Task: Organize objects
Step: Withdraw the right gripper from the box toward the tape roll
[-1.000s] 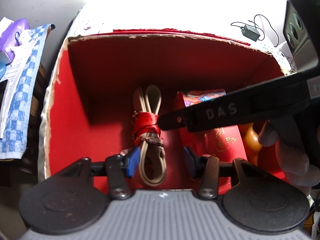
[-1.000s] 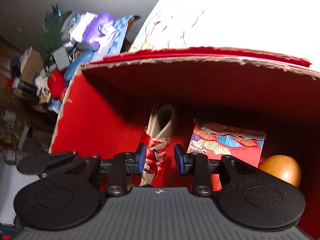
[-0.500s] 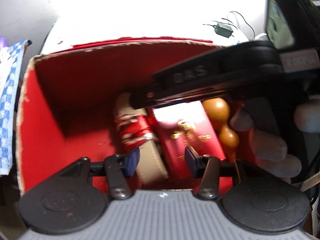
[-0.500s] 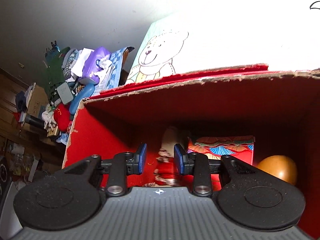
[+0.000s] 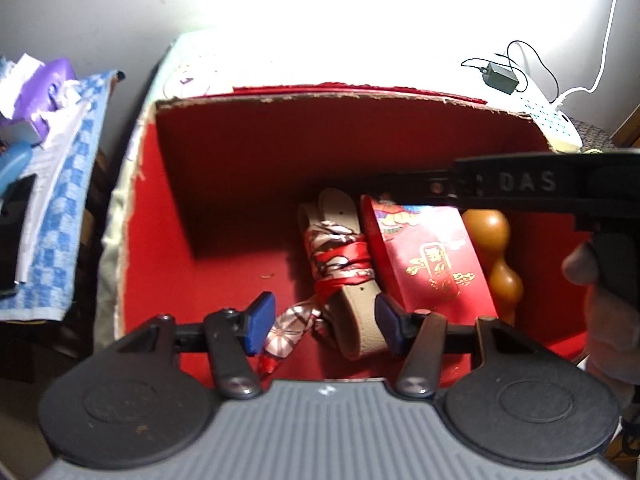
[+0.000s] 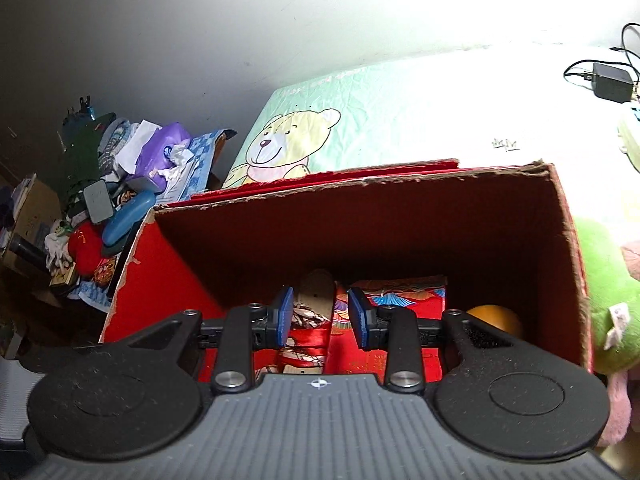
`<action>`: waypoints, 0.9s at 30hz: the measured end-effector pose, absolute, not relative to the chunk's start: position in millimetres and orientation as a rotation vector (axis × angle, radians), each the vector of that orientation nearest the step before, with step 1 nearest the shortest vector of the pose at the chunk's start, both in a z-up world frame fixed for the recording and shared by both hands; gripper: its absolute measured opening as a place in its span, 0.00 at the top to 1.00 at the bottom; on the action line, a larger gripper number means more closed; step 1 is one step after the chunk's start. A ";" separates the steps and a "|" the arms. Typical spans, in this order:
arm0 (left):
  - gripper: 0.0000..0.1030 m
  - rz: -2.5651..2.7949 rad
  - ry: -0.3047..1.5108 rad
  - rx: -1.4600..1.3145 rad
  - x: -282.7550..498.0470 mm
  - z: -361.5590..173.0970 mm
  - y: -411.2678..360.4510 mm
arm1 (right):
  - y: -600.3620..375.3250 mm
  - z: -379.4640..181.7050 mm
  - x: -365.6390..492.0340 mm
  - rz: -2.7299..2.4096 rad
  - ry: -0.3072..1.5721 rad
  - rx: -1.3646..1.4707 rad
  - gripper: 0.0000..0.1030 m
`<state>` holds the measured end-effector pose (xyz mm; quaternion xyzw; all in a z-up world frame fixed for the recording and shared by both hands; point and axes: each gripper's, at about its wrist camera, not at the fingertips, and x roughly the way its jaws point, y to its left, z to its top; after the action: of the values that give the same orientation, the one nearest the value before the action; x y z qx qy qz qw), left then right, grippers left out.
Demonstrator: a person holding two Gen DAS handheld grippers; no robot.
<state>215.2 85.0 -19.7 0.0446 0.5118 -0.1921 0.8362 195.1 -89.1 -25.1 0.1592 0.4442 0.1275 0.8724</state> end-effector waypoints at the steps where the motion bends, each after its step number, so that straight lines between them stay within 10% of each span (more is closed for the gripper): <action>1: 0.45 -0.400 1.075 0.104 213.5 -18.8 83.6 | -91.7 -24.9 191.9 0.260 0.924 0.338 0.67; 27: 0.39 -0.226 0.912 0.236 146.7 25.3 68.2 | -107.7 5.2 101.4 0.293 0.756 0.333 0.66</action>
<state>146.7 68.2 25.3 0.1134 0.4385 -0.1087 0.8849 101.4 -107.7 5.2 0.1614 0.3660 0.1418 0.9055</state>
